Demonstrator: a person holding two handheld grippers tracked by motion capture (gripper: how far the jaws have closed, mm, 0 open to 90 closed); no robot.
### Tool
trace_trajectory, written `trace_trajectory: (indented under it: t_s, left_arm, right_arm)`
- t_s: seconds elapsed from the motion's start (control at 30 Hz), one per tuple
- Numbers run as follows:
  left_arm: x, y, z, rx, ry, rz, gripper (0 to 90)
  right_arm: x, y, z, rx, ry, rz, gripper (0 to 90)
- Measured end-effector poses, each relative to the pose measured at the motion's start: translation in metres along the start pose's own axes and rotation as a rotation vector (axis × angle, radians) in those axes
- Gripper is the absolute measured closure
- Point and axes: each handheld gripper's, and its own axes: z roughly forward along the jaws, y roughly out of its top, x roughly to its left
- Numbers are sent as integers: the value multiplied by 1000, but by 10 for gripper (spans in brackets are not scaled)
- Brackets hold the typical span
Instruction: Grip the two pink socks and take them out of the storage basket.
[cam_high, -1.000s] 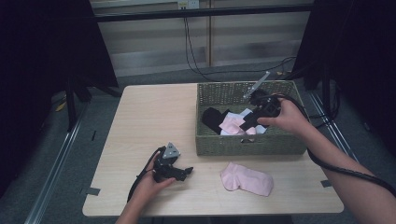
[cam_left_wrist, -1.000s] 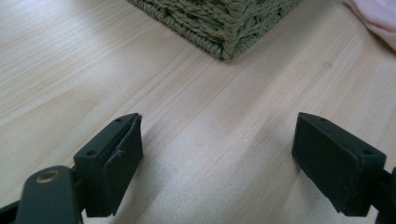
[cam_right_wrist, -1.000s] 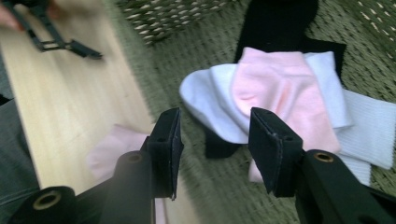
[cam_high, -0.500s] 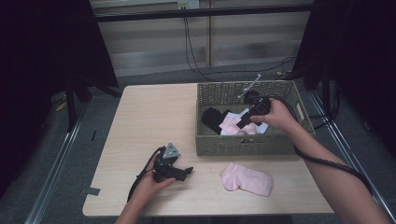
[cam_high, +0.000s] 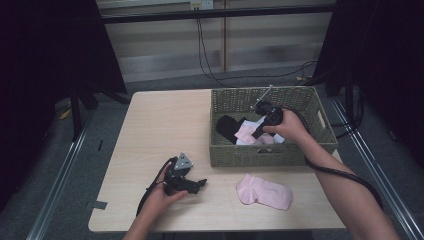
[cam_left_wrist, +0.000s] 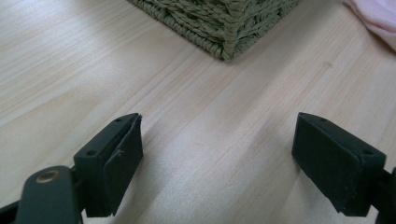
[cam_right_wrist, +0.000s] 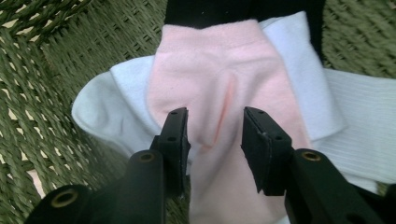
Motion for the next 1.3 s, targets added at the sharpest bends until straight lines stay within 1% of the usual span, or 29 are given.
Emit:
trace_trajectory:
  t_s: [0.07,0.1,0.13,0.17,0.2,0.23,0.3,0.4,0.43,0.47,0.53,0.57,0.6,0.63,0.67,0.7,0.8,0.83,0.87,0.9,0.93,0.97,1.0,1.03,1.1,1.17,1.2,1.23,1.3]
  left_arm:
    - [0,0,0,0,0,0,159]
    - [0,0,0,0,0,0,159]
    - [0,0,0,0,-1,0,159]
    - [0,0,0,0,0,0,159]
    - [0,0,0,0,0,1,159]
    - [0,0,0,-2,0,-2,159]
    - [0,0,0,-2,0,-2,159]
    - [0,0,0,0,0,0,159]
    - [0,0,0,0,0,1,159]
    - [0,0,0,0,0,0,159]
    - [0,0,0,0,0,0,159]
    - [0,0,0,0,0,1,159]
    - [0,0,0,-1,0,1,159]
    - [0,0,0,-1,0,1,159]
    - [0,0,0,-1,0,1,159]
    - [0,0,0,-1,0,1,159]
    - [0,0,0,0,3,6,159]
    - [0,0,0,0,3,6,159]
    - [0,0,0,0,3,6,159]
    - [0,0,0,0,3,6,159]
    - [0,0,0,0,3,6,159]
    - [0,0,0,0,3,6,159]
    - [0,0,0,0,3,6,159]
    - [0,0,0,0,3,6,159]
    - [0,0,0,1,3,6,159]
    - [0,0,0,0,2,6,159]
    - [0,0,0,1,3,6,159]
    - [0,0,0,0,2,5,159]
    - [0,0,0,1,2,6,159]
  right_arm:
    - [0,0,2,9,-1,4,619]
    - [0,0,3,15,-4,-1,627]
    - [1,0,5,20,-10,7,652]
    - [1,0,6,28,-15,21,683]
    - [1,-1,6,32,-21,21,740]
    - [0,-2,6,40,-12,19,818]
    - [0,-2,4,47,-4,27,835]
    - [0,-2,0,44,-3,23,840]
    - [0,-3,-3,41,4,26,841]
    - [0,-3,-10,30,5,29,840]
    - [-1,-4,-13,21,3,20,841]
    - [0,-5,-22,10,2,25,841]
    - [0,-5,-22,10,2,25,841]
    - [1,-5,-32,0,3,11,840]
    - [1,-5,-32,0,3,11,840]
    - [3,-6,-37,-8,5,14,841]
    - [5,-6,-51,-22,1,1,840]
    - [6,-6,-56,-22,5,-11,840]
    - [7,-6,-60,-20,4,-6,840]
    - [9,-6,-68,-21,-4,-23,840]
    - [9,-6,-68,-21,-4,-23,840]
    - [11,-6,-76,-26,-5,-27,840]
    - [11,-6,-76,-26,-5,-27,840]
    - [13,-6,-84,-31,-3,-29,840]
    - [14,-6,-87,-35,0,-29,840]
    - [15,-6,-94,-37,3,-35,839]
    - [17,-7,-100,-45,9,-44,839]
    - [17,-7,-100,-45,9,-44,839]
    - [20,-7,-106,-52,9,-53,839]
